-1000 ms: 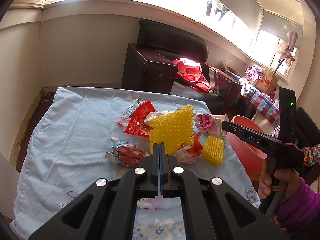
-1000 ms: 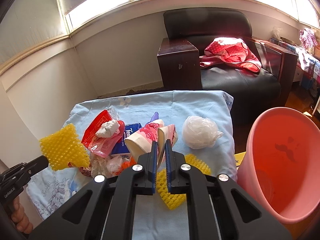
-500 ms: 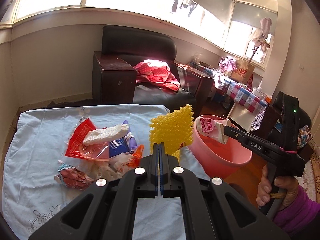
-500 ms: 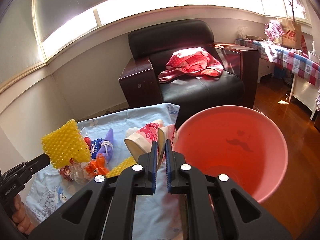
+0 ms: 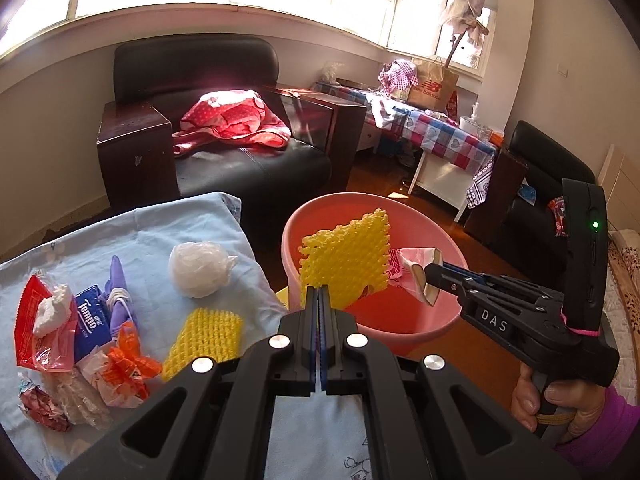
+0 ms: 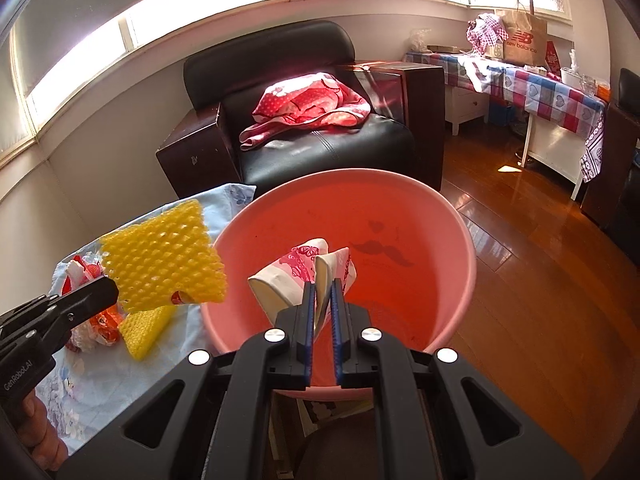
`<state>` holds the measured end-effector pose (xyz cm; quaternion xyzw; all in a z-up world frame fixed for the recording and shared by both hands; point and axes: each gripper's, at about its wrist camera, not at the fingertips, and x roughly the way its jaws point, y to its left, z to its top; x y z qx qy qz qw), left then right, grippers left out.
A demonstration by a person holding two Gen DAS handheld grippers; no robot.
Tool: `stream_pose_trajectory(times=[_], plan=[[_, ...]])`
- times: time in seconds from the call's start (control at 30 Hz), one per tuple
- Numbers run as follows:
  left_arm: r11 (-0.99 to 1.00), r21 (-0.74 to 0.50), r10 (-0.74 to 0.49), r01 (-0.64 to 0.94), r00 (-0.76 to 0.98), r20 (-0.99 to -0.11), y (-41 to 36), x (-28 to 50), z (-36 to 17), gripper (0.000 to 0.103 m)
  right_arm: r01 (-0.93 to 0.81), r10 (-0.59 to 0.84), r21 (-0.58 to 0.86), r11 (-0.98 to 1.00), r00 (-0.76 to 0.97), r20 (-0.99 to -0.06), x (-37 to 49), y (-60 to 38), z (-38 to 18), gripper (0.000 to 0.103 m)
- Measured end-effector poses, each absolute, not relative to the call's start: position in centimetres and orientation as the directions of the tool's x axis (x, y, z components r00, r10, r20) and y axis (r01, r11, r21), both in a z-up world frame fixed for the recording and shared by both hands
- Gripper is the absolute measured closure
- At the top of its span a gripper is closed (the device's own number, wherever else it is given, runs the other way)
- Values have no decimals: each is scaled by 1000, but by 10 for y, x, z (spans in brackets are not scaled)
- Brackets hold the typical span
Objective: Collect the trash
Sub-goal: 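Carry the foam net and paper cup with both tools over the pink bucket, then open both tools to drop the foam net and cup into the bucket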
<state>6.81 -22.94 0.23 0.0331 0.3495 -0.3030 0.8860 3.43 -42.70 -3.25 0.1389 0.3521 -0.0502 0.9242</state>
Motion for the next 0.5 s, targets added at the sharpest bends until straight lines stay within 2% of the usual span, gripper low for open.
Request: stream_pose_trajectory(times=[0.4, 0.47, 0.5], plan=[[816, -162, -490, 555, 515, -703, -264, 84, -24, 101, 209, -7, 206, 956, 718, -696, 33, -430, -44, 95], [816, -179, -497, 550, 507, -705, -262, 85, -24, 93, 216, -8, 209, 954, 713, -701, 32, -431, -45, 95], [817, -186, -498, 546, 506, -704, -261, 85, -23, 81, 220, -8, 212, 952, 711, -703, 32, -431, -45, 94]])
